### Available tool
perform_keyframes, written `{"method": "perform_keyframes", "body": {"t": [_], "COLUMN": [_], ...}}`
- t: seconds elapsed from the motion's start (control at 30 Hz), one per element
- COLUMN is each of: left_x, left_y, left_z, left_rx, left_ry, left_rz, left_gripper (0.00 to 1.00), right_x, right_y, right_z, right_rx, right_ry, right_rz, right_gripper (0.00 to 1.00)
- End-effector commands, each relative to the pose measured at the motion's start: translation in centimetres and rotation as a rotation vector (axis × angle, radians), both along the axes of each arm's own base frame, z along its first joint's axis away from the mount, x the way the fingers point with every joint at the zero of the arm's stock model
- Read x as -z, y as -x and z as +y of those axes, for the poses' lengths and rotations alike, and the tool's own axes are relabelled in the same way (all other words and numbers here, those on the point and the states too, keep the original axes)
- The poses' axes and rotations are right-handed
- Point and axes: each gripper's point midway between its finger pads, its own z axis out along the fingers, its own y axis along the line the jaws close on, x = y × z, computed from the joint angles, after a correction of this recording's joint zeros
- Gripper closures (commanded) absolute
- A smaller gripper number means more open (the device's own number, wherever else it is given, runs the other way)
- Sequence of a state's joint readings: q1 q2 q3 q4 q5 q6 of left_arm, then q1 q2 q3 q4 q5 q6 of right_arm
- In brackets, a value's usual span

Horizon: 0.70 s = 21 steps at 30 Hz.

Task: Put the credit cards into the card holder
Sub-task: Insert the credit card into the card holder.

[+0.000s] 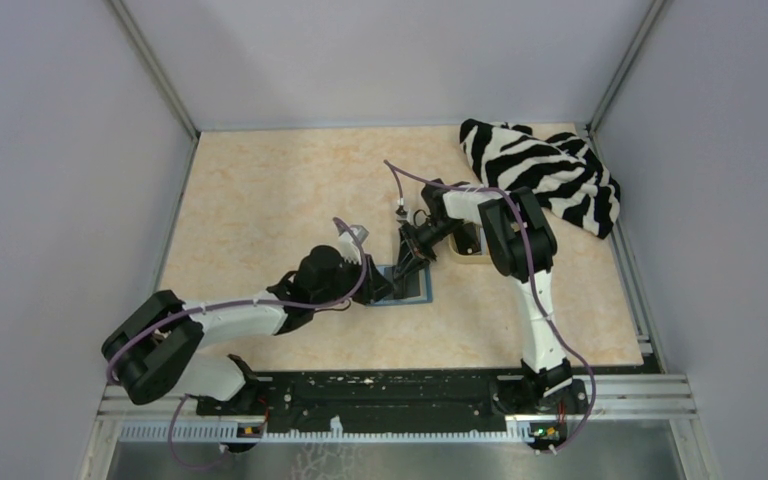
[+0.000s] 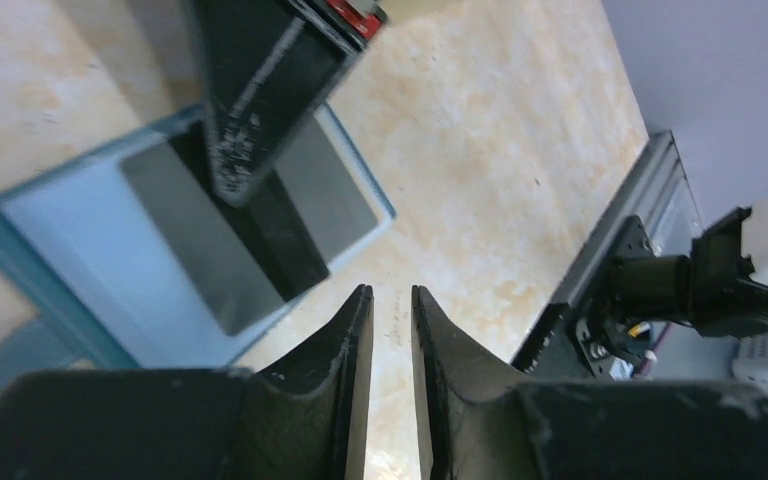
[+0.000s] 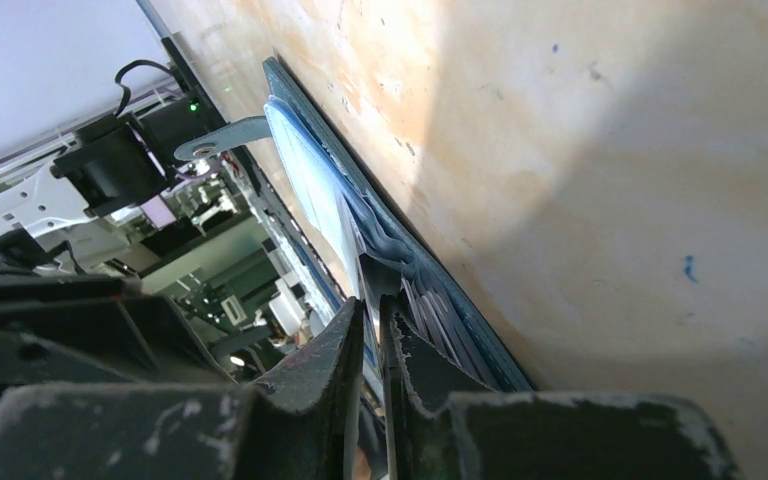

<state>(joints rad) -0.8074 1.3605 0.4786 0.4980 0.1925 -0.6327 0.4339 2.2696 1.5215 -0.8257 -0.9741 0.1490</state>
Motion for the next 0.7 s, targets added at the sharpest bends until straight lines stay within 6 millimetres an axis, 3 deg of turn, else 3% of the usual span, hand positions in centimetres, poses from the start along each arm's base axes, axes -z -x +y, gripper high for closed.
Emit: {"method": "perform_keyframes", "body": {"t": [0.0,0.23,0.67], "left_x": [-1.7,1.8,3.8], "left_y": [0.3,-1.6,-3.8], "left_z": [-2.4,-3.6,-4.5], "left_rx": [-0.013,-0.19,-0.269], "left_ry": [0.029,-0.217,-0.352], "left_rz": [0.003,0.009,0.015], "left_gripper": [0.75,0.82,0.88], "right_x": [1.6,1.8,2.1], "right_y": [-0.9,-0.9,-0.8], "right_z": [0.0,0.0,-0.1], "right_rx": [-0.03,-0.029,-0.03], "right_ry": [0.037,0.043,0.044], "right_rz": [-0.08,-0.082,-0.08], "right_gripper": [0.87,0.87,0.87]}}
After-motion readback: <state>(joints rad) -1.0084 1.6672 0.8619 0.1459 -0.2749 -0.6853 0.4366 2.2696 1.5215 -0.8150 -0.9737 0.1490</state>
